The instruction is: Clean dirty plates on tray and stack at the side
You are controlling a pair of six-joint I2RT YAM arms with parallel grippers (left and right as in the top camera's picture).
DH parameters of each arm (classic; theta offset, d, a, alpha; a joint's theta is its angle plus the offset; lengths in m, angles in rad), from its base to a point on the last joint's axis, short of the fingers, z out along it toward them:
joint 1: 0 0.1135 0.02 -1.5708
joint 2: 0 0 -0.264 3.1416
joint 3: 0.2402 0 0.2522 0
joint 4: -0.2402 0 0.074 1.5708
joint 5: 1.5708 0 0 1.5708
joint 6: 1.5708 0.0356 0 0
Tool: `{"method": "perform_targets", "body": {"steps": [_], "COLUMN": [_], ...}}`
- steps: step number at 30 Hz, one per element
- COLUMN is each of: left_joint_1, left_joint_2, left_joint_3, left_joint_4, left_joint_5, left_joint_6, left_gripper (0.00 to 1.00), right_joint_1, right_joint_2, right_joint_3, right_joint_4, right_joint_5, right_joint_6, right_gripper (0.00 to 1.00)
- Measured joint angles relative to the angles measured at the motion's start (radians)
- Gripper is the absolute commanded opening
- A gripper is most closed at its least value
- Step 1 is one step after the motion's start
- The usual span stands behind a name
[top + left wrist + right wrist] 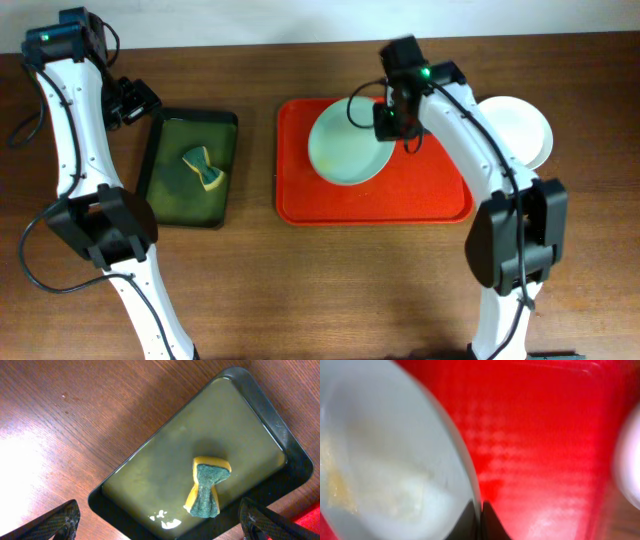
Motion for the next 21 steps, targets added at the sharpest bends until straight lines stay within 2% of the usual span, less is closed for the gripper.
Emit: {"method": "perform_targets", "body": {"steps": [3,7,11,14,16,18,20,21], "left_joint_1": [-0.001,-0.001,-0.001,-0.001,-0.001,-0.001,-0.001,-0.001], "left_joint_2": [0.000,0.000,0.000,0.000,0.000,0.000,0.000,0.000], "left_joint_3": [0.000,0.000,0.000,0.000,0.000,0.000,0.000,0.000], "left_joint_4": [0.000,0.000,0.000,0.000,0.000,0.000,-0.001,-0.001], "left_joint_5": [0.003,0.003,0.003,0.003,0.003,0.003,0.003,0.003], "left_joint_6": [0.005,0.007,0.008,0.008,0.008,0.008,0.008,0.008], "left_gripper": [0.99,0.99,0.99,0.99,0.99,0.99,1.00,1.00], "right_joint_1": [0.157,0.329,0.437,0.456,0.456,0.456,0.446,0.413], "right_joint_2": [-0.010,-0.011,-0.011,-0.011,-0.011,-0.011,-0.011,-0.011], "right_joint_3": [0.173,0.187,0.187,0.187,0.187,0.187,0.187,0.187], "right_joint_4": [-0.102,-0.074,-0.023,0.003,0.003,0.003,-0.018,-0.024], "right_joint_5": [0.393,0.883,1.086,1.250,1.309,1.275,1.071,0.882], "right_joint_6": [-0.071,-0.232,-0.491,-0.572,-0.581,-0.569,-0.505,-0.475], "right_gripper": [0.04,0.04,0.04,0.04,0.04,0.04,0.04,0.04]}}
